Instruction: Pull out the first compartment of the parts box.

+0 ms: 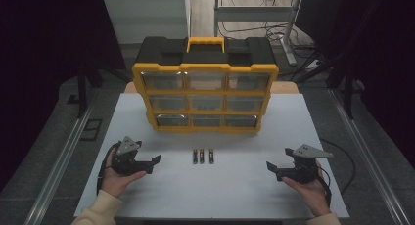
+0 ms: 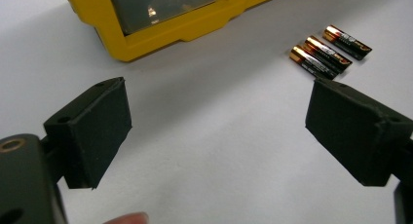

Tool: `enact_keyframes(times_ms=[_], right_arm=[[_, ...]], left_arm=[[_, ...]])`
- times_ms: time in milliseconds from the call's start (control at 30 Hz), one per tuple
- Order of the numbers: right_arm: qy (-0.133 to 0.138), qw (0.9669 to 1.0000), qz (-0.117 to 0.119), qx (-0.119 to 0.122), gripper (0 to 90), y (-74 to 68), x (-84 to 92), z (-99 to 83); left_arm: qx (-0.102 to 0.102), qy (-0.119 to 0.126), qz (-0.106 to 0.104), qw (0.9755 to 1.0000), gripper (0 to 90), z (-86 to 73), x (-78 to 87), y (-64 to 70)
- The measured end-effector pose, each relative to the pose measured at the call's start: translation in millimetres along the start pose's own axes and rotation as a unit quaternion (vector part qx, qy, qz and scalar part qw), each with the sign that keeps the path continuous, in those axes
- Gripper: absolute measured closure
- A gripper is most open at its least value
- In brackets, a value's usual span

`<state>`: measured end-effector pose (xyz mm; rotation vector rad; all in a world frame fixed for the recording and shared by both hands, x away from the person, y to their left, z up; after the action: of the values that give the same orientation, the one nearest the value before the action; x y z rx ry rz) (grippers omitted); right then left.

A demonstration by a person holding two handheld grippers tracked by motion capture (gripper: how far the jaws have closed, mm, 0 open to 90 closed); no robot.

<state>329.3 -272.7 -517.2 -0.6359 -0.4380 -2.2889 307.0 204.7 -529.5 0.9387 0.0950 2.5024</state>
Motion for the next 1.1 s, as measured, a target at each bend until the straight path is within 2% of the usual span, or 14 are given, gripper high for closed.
enact_keyframes(times_ms=[200, 667, 1100], right_arm=[[-0.006, 1.0000, 0.003, -0.004, 8.7, 2.0, -2.9, -4.1], [-0.006, 0.9998, -0.016, -0.011, 9.2, 3.4, 1.2, -4.2], [-0.013, 0.9996, -0.020, -0.015, 9.5, 6.1, 0.6, -7.5]], left_arm=[[0.007, 0.002, 0.000, 1.0000, 10.2, 0.8, -1.0, -2.4], [-0.006, 0.008, -0.003, 0.9999, 10.1, -0.7, 1.4, 0.8], [-0.009, 0.018, 0.004, 0.9998, 10.1, 1.9, 1.9, -2.1]])
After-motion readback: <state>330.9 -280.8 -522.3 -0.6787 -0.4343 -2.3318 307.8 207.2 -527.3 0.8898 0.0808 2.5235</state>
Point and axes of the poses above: each handheld gripper's, and its own axes: x roughly backward along the jaws, z roughly out of its top, y roughly to its right, the point moved 5 cm from there along -x, roughly forward along the jaws, and after that the axes turned 12 degrees about x, right-handed, at the moved point
